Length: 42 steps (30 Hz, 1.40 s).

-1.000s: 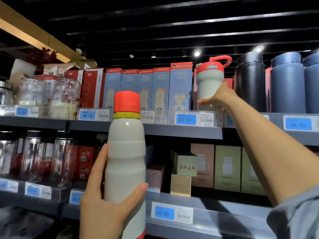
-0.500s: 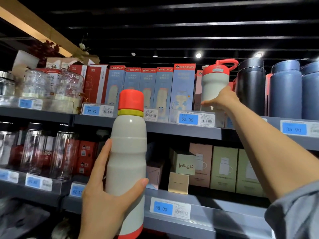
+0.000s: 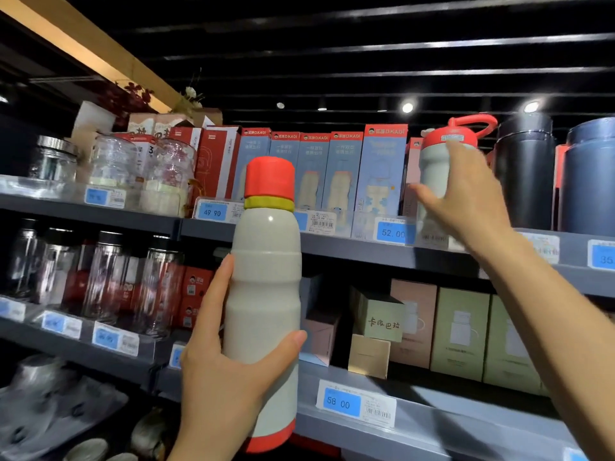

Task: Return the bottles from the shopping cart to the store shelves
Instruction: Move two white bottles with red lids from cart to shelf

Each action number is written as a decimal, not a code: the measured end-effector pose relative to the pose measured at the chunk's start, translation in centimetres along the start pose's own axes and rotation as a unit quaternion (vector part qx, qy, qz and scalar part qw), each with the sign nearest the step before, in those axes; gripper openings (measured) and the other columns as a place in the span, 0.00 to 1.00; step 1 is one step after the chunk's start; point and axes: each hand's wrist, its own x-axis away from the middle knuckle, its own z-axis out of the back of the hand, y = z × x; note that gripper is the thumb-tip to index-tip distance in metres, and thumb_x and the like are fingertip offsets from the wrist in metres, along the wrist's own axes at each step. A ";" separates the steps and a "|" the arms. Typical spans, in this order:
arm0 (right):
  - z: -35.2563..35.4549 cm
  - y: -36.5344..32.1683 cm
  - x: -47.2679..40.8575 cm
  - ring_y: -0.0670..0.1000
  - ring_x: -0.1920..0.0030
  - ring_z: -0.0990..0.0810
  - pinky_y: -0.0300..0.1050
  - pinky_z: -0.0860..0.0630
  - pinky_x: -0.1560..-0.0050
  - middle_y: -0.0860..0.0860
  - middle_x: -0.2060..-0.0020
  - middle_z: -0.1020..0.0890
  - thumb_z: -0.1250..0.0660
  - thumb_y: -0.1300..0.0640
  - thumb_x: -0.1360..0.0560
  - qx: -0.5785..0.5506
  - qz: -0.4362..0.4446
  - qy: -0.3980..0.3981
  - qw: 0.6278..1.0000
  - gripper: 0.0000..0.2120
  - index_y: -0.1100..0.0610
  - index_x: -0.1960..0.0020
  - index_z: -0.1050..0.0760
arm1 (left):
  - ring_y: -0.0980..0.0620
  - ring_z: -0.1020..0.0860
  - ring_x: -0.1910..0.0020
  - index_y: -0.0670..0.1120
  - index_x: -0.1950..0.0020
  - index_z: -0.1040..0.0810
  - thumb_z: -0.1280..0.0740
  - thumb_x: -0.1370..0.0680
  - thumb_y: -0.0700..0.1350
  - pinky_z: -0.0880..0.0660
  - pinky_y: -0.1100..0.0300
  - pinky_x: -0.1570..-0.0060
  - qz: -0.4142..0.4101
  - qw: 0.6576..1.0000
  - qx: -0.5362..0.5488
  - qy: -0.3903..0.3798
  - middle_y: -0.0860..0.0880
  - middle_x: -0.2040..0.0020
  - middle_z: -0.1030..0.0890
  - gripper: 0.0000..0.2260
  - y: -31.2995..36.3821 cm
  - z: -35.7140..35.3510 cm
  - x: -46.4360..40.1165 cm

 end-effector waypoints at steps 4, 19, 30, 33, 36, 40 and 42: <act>2.2 -6.8 8.0 0.43 0.43 0.22 0.42 0.24 0.43 0.45 0.41 0.22 0.33 0.35 0.30 -0.317 0.023 -0.186 0.930 0.33 0.46 0.29 0.34 | 0.71 0.27 0.45 0.73 0.33 0.38 0.25 0.44 0.56 0.27 0.74 0.56 -0.044 0.999 -0.010 0.002 0.75 0.40 0.29 0.43 0.2 -1.5 -1.8; 2.0 -8.4 7.5 0.43 0.45 0.19 0.41 0.20 0.51 0.48 0.42 0.20 0.26 0.54 0.31 -0.540 -0.045 -0.123 0.831 0.32 0.50 0.31 0.36 | 0.60 0.37 0.27 0.65 0.24 0.51 0.23 0.36 0.49 0.29 0.53 0.34 -0.164 0.943 0.092 -0.274 0.59 0.25 0.38 0.50 3.8 -4.9 -8.3; 0.2 -8.3 -7.1 0.52 0.50 0.18 0.53 0.18 0.67 0.48 0.47 0.22 0.26 0.42 0.33 -0.401 -0.123 -0.031 0.907 0.30 0.52 0.38 0.34 | 0.65 0.56 0.25 0.76 0.31 0.64 0.51 0.28 0.74 0.49 0.55 0.26 -0.112 0.927 -0.289 -0.210 0.66 0.23 0.54 0.30 -4.4 -2.7 -10.6; -2.3 -8.0 -8.7 0.56 0.50 0.20 0.58 0.18 0.61 0.52 0.45 0.23 0.27 0.39 0.34 -0.284 -0.141 -0.047 0.947 0.34 0.54 0.37 0.37 | 0.55 0.54 0.23 0.59 0.22 0.55 0.62 0.23 0.68 0.53 0.53 0.27 -0.169 0.847 -0.466 -0.191 0.53 0.20 0.51 0.31 -7.5 -2.7 -11.1; -5.0 -7.1 -8.6 0.57 0.50 0.22 0.56 0.21 0.52 0.54 0.43 0.24 0.28 0.39 0.33 -0.202 -0.154 -0.057 0.966 0.36 0.56 0.35 0.39 | 0.49 0.42 0.26 0.51 0.22 0.43 0.56 0.21 0.67 0.54 0.53 0.30 -0.158 0.839 -0.481 -0.202 0.48 0.25 0.37 0.32 -8.2 -2.8 -11.2; -7.9 -5.4 -8.2 0.60 0.42 0.23 0.55 0.24 0.46 0.56 0.40 0.24 0.27 0.39 0.32 -0.116 -0.172 -0.083 0.975 0.40 0.56 0.30 0.42 | 0.50 0.43 0.25 0.53 0.22 0.43 0.55 0.22 0.68 0.54 0.54 0.30 -0.198 0.832 -0.491 -0.164 0.50 0.24 0.38 0.33 -9.1 -2.8 -11.7; -8.8 -4.8 -8.0 0.61 0.40 0.24 0.51 0.26 0.47 0.57 0.38 0.24 0.28 0.39 0.32 -0.070 -0.173 -0.099 0.977 0.42 0.57 0.29 0.43 | 0.50 0.43 0.25 0.53 0.22 0.43 0.55 0.22 0.69 0.55 0.53 0.30 -0.199 0.835 -0.488 -0.157 0.50 0.24 0.38 0.33 -9.4 -3.0 -11.7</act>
